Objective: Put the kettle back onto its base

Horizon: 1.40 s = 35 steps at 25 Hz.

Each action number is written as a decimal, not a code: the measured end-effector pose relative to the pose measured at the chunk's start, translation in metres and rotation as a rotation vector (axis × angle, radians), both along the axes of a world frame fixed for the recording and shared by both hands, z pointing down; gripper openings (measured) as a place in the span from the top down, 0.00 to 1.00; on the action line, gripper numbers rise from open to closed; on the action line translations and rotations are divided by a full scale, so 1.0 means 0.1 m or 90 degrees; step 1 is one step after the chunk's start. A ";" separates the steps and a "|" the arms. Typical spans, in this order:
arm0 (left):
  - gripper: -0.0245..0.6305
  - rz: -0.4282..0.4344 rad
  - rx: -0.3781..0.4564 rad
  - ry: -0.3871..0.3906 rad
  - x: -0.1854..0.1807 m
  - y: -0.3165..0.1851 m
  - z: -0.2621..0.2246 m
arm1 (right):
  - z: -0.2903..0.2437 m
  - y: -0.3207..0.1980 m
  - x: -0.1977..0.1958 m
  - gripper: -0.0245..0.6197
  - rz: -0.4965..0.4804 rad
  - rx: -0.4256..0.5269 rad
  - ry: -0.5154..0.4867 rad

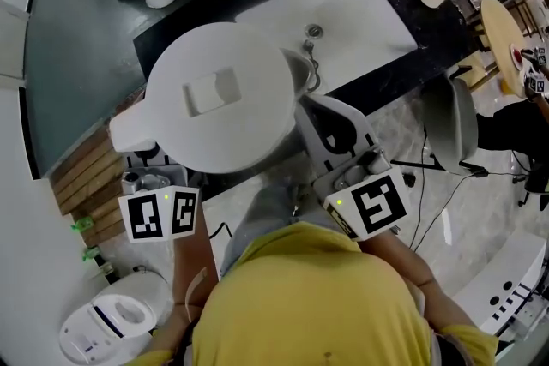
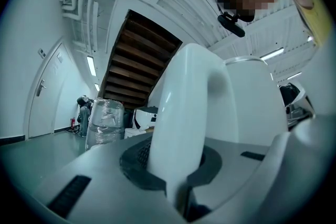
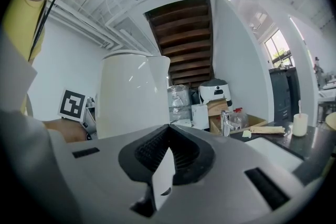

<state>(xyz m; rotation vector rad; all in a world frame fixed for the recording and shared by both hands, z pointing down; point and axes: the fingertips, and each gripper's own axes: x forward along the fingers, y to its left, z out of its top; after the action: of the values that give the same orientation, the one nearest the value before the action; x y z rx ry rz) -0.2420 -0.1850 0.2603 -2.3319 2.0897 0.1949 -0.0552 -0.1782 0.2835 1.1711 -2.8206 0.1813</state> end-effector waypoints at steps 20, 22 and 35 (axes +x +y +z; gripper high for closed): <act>0.91 0.040 -0.003 0.006 0.12 -0.26 0.33 | 0.29 -0.17 0.10 0.94 0.048 -0.019 0.012; 0.91 0.043 -0.004 0.002 0.15 -0.28 0.37 | 0.32 -0.20 0.12 0.94 0.054 -0.022 0.012; 0.91 0.070 -0.002 -0.001 0.24 -0.41 0.60 | 0.50 -0.27 0.21 0.94 0.093 -0.027 0.009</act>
<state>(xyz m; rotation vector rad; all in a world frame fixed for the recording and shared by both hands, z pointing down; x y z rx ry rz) -0.2177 -0.2261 0.3207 -2.4494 1.9645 0.1891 -0.0337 -0.2050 0.3331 1.3642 -2.7051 0.2409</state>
